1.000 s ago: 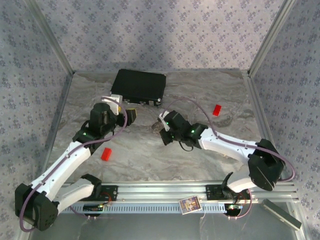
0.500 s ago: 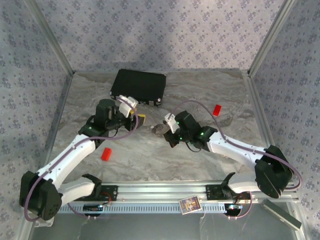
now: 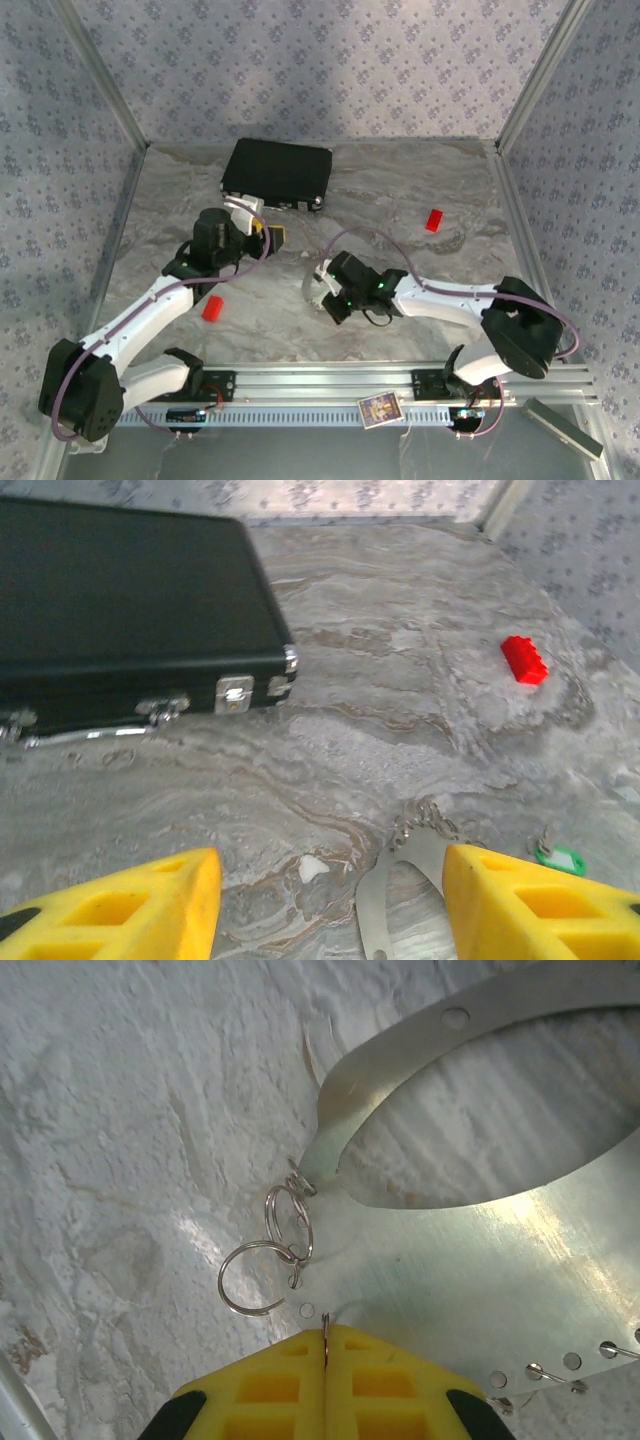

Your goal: Put the keys on the keyring

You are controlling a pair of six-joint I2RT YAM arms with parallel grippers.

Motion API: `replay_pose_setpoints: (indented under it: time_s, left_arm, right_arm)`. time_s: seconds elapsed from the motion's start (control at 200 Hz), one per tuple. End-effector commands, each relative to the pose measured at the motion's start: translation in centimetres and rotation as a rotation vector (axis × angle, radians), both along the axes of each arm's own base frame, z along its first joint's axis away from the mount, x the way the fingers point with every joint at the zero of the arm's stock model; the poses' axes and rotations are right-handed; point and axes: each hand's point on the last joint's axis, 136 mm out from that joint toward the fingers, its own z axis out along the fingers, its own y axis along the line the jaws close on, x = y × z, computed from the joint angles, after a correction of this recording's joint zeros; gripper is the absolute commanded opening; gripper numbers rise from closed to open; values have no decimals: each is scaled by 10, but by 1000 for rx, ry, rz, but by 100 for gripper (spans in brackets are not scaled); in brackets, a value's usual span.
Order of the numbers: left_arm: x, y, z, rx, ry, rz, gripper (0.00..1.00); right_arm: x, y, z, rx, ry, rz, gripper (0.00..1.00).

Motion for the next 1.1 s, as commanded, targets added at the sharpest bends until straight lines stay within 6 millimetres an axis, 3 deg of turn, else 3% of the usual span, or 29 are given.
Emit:
replay_pose_setpoints:
  time_s: [0.0,0.46,0.57,0.7,0.84,1.099]
  left_arm:
    - [7,9,4,-94,25,118,61]
    - [4,8,-3,-124,50,129,65]
    - [3,8,-2,-125,48,125,65]
    - [1,8,0,-129,41,123,66]
    - [0,9,1,-128,38,123,66]
    - [-2,10,2,-128,33,122,66]
  right_arm:
    - [-8,-7,-16,-68,38,-45,0]
    - [-30,-4,-46,-172,121,-9,0]
    - [-34,-2,-46,-167,138,-5,0]
    - [-37,3,-43,-144,160,-1,12]
    - [-39,8,-40,-110,182,-1,15]
    - [-36,8,-37,-110,180,-19,12]
